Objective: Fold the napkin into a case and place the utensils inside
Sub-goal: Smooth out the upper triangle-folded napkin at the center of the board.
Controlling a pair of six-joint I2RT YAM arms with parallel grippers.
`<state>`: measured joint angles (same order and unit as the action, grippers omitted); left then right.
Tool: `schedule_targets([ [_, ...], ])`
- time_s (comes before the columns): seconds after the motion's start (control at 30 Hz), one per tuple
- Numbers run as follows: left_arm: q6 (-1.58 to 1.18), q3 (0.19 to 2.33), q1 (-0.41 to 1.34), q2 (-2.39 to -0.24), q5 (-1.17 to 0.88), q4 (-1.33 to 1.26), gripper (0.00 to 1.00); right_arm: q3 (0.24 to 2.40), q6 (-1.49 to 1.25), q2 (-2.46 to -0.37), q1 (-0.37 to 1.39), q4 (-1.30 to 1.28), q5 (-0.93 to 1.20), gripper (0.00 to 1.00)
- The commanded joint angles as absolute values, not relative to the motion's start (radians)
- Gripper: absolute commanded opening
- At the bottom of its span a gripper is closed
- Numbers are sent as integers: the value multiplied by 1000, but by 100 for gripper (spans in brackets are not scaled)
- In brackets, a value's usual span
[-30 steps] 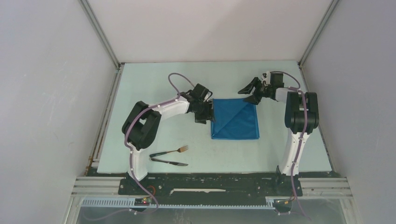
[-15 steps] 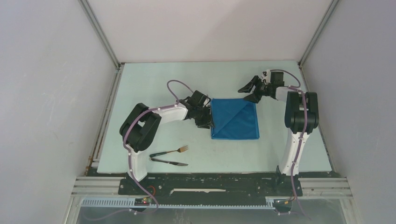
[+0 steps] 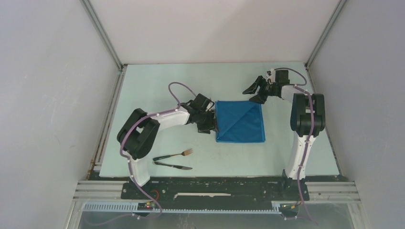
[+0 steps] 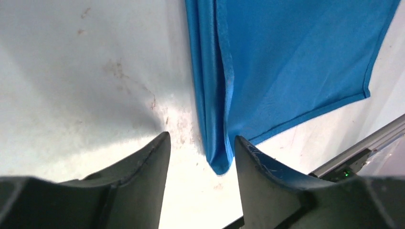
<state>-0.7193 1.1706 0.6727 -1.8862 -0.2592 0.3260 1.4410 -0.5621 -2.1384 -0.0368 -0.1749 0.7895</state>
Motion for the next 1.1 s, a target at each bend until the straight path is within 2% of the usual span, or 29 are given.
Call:
schedule_targets([
  [0.0, -680, 1178, 683, -1724, -181, 382, 60, 1432, -534, -2050, -4, -211, 798, 75],
  [0.13, -695, 1224, 698, -1702, -219, 352, 61, 1307, -576, -2003, 66, -116, 829, 76],
  [0.23, -739, 1235, 711, -1745, -310, 264, 49, 1201, -701, -1986, 84, 70, 905, 79],
  [0.33, -803, 1218, 713, -1820, -414, 147, 32, 1134, -778, -1991, 99, 201, 946, 82],
  [0.4, -831, 1208, 713, -1866, -453, 81, 26, 1115, -792, -2008, 103, 233, 953, 84],
  [0.67, -836, 1160, 709, -1970, -424, 28, 20, 1061, -810, -2043, 69, 309, 987, 88],
  [1.07, -896, 1004, 709, -1978, -440, -98, 17, 1060, -897, -2123, -44, 414, 980, 87],
])
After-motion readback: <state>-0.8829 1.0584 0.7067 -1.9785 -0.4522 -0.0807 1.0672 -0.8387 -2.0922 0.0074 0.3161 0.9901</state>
